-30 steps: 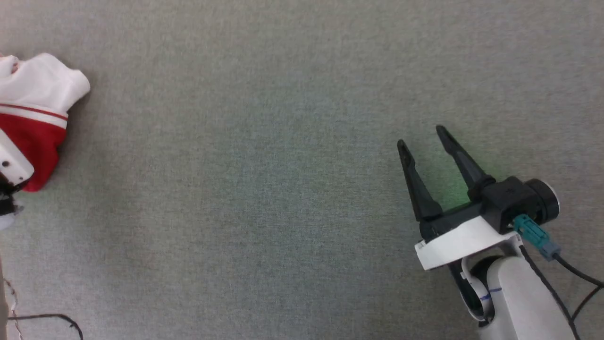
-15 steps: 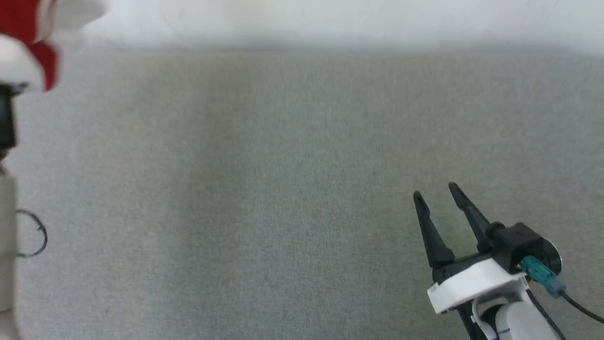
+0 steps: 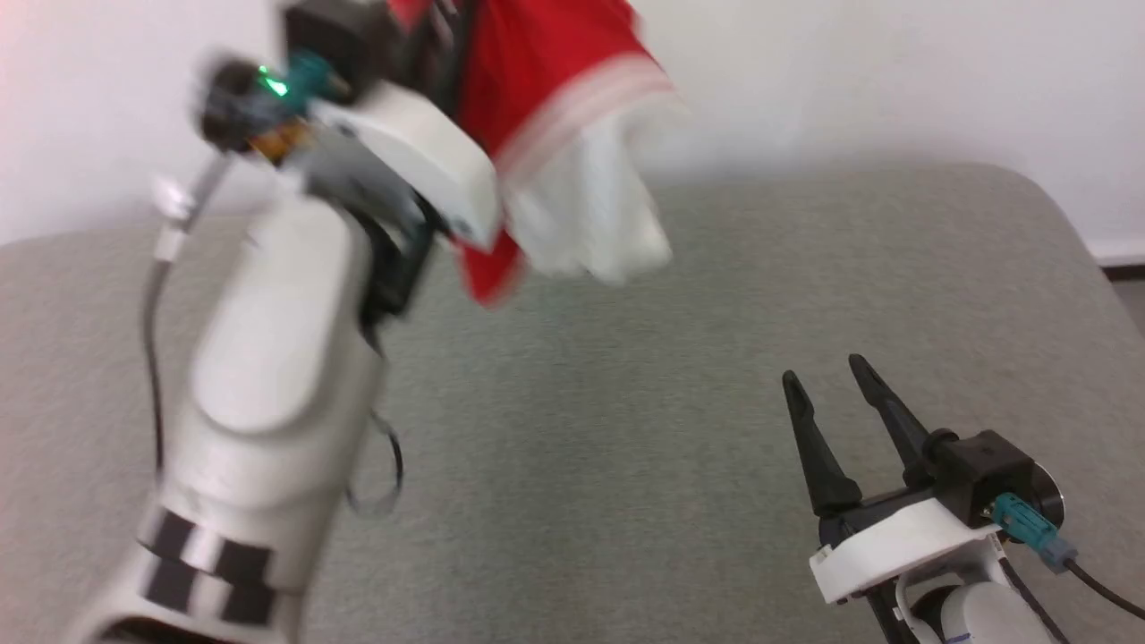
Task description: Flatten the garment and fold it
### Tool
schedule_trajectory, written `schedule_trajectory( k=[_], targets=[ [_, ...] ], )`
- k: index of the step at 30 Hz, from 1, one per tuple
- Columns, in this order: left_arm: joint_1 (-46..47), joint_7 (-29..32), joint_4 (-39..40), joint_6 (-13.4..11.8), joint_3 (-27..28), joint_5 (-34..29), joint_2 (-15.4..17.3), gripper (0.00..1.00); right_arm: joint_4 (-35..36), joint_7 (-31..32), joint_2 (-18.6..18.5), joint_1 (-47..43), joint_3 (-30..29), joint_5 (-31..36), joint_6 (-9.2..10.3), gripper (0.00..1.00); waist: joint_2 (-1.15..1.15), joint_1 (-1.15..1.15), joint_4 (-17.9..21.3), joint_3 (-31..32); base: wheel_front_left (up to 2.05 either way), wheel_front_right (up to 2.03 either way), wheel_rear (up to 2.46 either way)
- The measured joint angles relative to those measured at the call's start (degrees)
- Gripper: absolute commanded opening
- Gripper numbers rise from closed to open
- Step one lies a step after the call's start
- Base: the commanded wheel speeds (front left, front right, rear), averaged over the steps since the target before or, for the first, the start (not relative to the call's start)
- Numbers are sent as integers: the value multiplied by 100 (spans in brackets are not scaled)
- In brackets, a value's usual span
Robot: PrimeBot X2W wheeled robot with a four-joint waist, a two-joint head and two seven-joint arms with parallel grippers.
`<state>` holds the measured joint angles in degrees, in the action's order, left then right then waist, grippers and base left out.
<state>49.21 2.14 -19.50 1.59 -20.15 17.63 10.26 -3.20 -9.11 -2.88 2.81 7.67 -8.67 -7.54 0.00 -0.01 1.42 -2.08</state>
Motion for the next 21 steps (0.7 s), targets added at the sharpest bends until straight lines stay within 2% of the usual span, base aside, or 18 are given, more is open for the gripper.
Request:
schedule_trajectory(
  k=[4, 8, 13, 14, 15, 18, 21],
  targets=[
    [-770, 1022, -463, 124, -341, 427, -305, 0, 41, 26, 0, -70, -18, -7, 0, 100, 0, 1, 326, 0, 0, 0, 0],
    [-1605, 2218, -838, 258, -836, 727, -421, 0, 65, 49, -1, -85, -37, -9, 0, 100, 0, 1, 600, -26, 0, 0, 0],
    [-2326, 3139, -942, 336, -1154, 1073, -488, 0, 83, 79, -1, -110, -69, -8, 0, 100, 0, 1, 761, -108, 0, 0, 0],
    [-2424, 3272, -936, 334, -1180, 1120, -495, 41, 86, 101, -2, -112, -73, -8, 0, 100, 0, 1, 757, -124, 0, 0, 0],
    [-2507, 3396, -916, 323, -1188, 1177, -506, 100, 88, 103, -2, -116, -69, -7, 0, 100, 0, 1, 743, -132, 0, 0, 0],
    [-2685, 3568, -648, 260, -1188, 1334, -550, 100, 96, 125, -2, -121, -65, -7, 0, 100, 0, 1, 669, -134, 0, 0, 0],
    [-2811, 3184, -238, 140, -1103, 1303, -512, 100, 118, 152, -2, -122, -53, -7, 0, 100, 0, 1, 598, -134, 0, 0, 0]
  ],
)
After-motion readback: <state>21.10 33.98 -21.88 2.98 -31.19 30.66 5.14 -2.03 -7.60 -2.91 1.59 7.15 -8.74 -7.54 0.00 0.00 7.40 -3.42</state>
